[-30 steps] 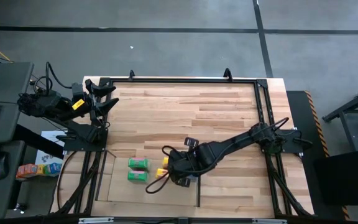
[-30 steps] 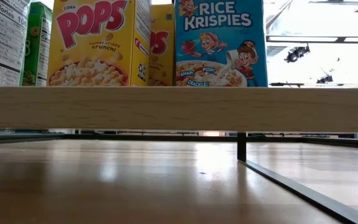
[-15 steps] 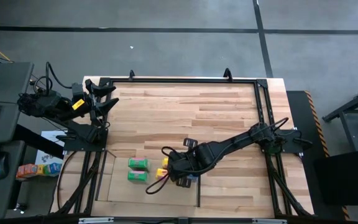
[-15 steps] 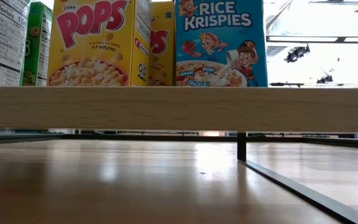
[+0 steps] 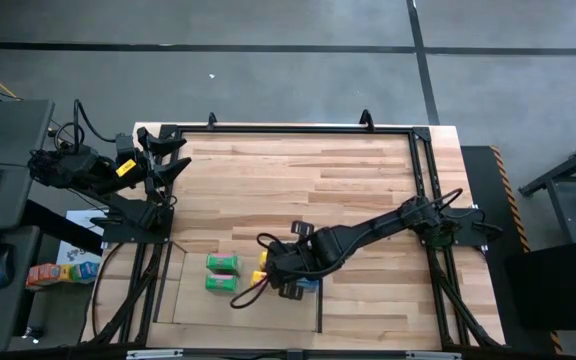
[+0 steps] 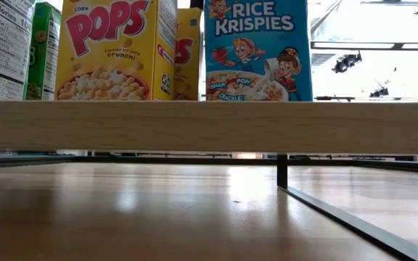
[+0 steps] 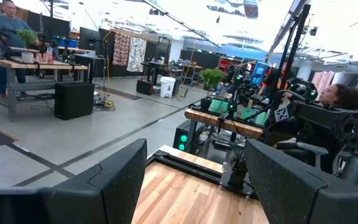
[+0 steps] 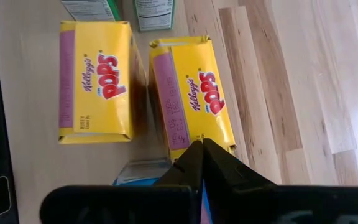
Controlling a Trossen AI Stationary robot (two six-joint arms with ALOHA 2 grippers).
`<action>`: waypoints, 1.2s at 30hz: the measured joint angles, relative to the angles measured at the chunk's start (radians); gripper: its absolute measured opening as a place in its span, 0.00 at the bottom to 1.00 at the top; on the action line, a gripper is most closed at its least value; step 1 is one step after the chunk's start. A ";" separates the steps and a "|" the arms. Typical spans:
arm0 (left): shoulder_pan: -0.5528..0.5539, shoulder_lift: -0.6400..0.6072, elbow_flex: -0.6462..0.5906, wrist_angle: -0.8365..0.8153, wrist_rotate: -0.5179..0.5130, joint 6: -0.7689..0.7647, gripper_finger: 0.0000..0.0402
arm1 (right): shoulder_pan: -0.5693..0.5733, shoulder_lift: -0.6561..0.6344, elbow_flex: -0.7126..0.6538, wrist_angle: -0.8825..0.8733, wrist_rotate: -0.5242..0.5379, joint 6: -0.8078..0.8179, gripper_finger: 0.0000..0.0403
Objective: Stack cereal on shelf
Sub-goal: Adjust the yellow cereal box, then return to Home Position
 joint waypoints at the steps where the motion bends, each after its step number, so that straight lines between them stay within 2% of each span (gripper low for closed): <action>1: 0.000 0.000 0.000 0.000 0.000 0.000 0.65 | -0.001 0.000 0.000 0.000 0.000 0.000 0.00; 12: 0.000 0.000 0.000 0.000 0.000 0.000 0.65 | -0.012 0.020 0.000 0.078 -0.053 0.003 0.00; 29: 0.000 0.000 0.000 -0.001 0.000 0.001 0.65 | -0.018 0.022 0.000 0.103 -0.054 -0.006 0.00; 36: 0.000 0.000 0.000 -0.001 0.000 0.001 0.65 | -0.019 -0.050 0.000 0.070 -0.027 -0.036 0.00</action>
